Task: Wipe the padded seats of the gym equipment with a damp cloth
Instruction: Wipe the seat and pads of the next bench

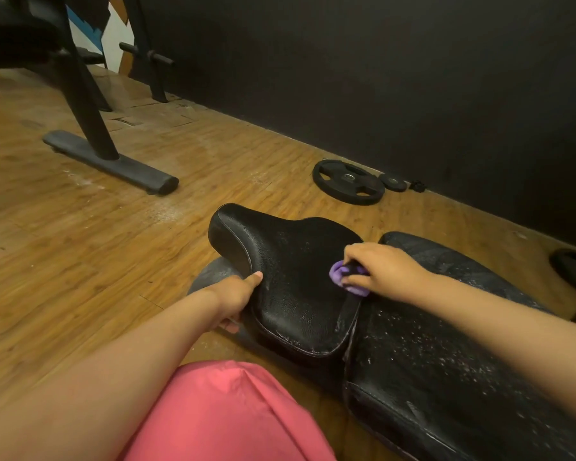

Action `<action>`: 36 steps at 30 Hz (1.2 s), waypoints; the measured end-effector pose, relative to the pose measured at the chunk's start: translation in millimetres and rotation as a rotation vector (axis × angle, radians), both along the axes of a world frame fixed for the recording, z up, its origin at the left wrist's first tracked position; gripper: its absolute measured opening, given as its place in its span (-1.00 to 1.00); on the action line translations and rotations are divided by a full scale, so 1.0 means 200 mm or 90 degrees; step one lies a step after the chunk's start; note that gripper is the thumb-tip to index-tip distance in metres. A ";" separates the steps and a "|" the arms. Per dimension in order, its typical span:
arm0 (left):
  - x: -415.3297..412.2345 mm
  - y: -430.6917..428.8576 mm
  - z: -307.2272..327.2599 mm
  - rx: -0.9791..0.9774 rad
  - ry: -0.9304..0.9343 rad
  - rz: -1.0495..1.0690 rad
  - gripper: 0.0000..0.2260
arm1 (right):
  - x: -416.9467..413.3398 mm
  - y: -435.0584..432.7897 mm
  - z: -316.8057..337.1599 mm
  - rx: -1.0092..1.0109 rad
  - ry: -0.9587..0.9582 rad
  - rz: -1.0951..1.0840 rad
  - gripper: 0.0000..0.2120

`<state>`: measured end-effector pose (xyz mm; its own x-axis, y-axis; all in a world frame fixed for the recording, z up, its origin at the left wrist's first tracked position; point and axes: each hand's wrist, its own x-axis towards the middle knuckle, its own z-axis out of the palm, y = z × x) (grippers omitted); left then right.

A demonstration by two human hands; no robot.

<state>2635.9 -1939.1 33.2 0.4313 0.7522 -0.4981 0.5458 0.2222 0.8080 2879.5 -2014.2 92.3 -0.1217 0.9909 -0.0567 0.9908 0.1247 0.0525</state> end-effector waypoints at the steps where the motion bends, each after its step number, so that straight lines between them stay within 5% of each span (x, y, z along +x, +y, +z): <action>1: 0.00 0.00 0.00 0.003 0.001 0.000 -0.63 | 0.03 0.01 0.00 0.001 -0.001 -0.026 -0.79; 12: 0.01 0.01 -0.01 0.003 0.002 0.004 -0.62 | -0.13 -0.22 -0.06 -0.079 0.218 0.125 -0.80; 20: 0.00 0.03 -0.04 -0.008 -0.004 -0.009 -0.59 | 0.21 0.03 -0.02 -0.001 0.064 -0.046 -0.82; 24: 0.00 0.03 -0.04 -0.004 0.001 -0.010 -0.63 | 0.22 0.06 -0.06 0.041 0.099 -0.098 -0.87; 36: 0.00 0.02 -0.03 -0.005 0.004 -0.009 -0.60 | 0.00 -0.14 0.03 -0.128 0.155 -0.023 -0.84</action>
